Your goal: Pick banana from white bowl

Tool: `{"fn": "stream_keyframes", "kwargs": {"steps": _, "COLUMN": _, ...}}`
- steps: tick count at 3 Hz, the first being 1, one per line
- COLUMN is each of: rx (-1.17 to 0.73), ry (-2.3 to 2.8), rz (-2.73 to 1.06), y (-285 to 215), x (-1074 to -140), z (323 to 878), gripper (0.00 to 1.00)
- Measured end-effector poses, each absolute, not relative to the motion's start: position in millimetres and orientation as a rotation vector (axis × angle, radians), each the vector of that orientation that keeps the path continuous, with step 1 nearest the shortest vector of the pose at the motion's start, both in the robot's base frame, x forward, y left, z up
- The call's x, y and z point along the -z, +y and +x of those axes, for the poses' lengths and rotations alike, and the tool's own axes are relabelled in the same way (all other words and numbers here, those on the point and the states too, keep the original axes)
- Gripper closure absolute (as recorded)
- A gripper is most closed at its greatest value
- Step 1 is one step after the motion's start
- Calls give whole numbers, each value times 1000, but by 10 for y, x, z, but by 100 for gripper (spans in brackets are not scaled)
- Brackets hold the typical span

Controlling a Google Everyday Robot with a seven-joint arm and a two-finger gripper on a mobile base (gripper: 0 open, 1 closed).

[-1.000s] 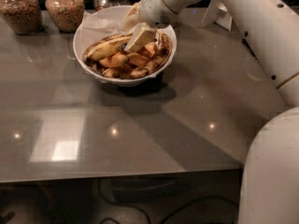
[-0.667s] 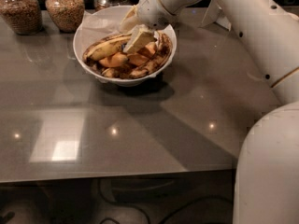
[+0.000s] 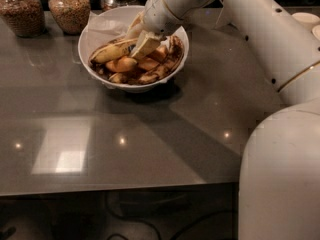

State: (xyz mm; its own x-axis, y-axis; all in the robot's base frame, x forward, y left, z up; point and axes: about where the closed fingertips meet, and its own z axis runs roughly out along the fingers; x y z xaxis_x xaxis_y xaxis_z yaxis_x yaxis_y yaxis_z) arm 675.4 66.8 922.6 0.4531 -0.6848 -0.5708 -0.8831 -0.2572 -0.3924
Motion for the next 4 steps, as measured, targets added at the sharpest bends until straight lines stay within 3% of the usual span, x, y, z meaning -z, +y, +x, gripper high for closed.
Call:
{"fn": "stream_keyframes", "kwargs": {"steps": 1, "rx": -367, "ry": 1308, "rz": -2034, "y": 638, "x": -9281, "z": 6714, "gripper": 88}}
{"fn": "stream_keyframes", "kwargs": {"steps": 2, "rx": -327, "ry": 1328, "rz": -2020, "y": 494, "x": -9457, "z": 6595, "gripper": 100}}
{"fn": "stream_keyframes", "kwargs": {"steps": 4, "rx": -268, "ry": 1385, "rz": -1880, "y": -5, "x": -9955, "z": 6014, "gripper": 100}}
